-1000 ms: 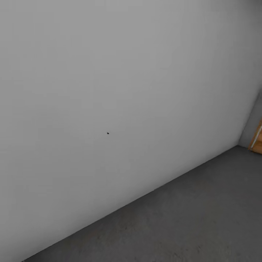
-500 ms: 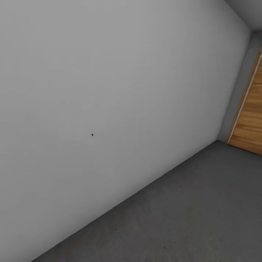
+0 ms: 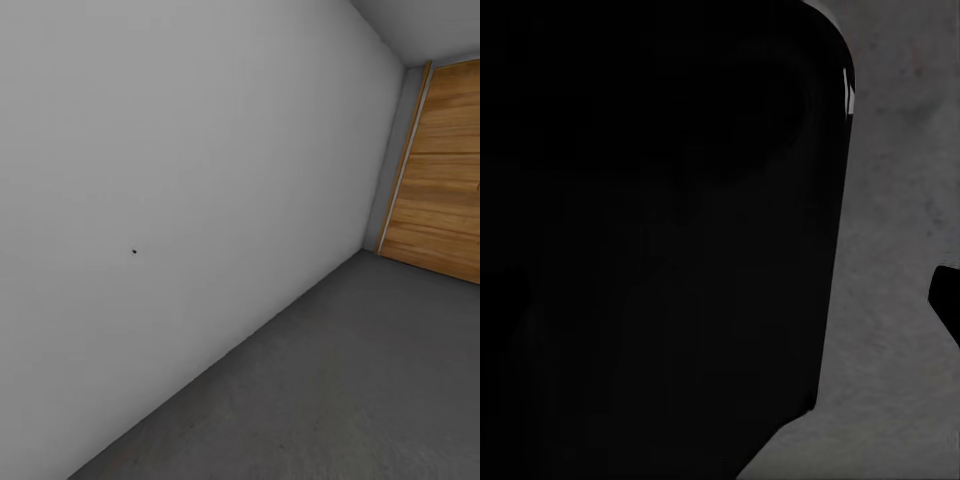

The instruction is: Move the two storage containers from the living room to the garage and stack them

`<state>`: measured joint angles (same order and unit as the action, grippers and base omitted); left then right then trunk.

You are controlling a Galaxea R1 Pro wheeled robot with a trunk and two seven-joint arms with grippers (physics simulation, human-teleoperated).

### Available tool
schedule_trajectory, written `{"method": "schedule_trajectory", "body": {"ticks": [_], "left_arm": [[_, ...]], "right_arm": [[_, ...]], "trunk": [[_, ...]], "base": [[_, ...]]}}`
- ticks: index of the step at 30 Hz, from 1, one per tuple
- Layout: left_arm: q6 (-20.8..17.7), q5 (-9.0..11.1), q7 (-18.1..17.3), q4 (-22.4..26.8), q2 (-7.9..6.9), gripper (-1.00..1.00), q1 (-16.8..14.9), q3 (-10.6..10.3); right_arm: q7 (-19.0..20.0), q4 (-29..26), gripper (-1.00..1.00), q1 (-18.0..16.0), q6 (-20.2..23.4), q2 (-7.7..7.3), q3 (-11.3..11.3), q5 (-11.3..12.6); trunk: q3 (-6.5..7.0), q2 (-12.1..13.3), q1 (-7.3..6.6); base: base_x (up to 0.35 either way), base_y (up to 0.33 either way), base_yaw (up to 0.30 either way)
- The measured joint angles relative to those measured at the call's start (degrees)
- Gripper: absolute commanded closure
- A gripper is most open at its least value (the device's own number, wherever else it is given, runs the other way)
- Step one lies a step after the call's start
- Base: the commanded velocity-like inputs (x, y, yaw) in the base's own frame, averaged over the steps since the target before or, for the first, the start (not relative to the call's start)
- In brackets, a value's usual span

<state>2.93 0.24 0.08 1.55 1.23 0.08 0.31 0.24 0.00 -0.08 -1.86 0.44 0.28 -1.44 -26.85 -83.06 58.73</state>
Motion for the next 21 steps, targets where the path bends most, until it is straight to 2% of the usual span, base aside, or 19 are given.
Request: {"method": "schedule_trajectory", "body": {"ticks": [21], "left_arm": [[0.0,0.0,0.0,0.0,-0.04,-1.0,0.0,0.0]], "right_arm": [[0.0,0.0,-1.0,0.0,-0.4,0.0,0.0,0.0]], "trunk": [[0.53,0.0,0.0]], "base": [[0.0,0.0,-0.293]]}}
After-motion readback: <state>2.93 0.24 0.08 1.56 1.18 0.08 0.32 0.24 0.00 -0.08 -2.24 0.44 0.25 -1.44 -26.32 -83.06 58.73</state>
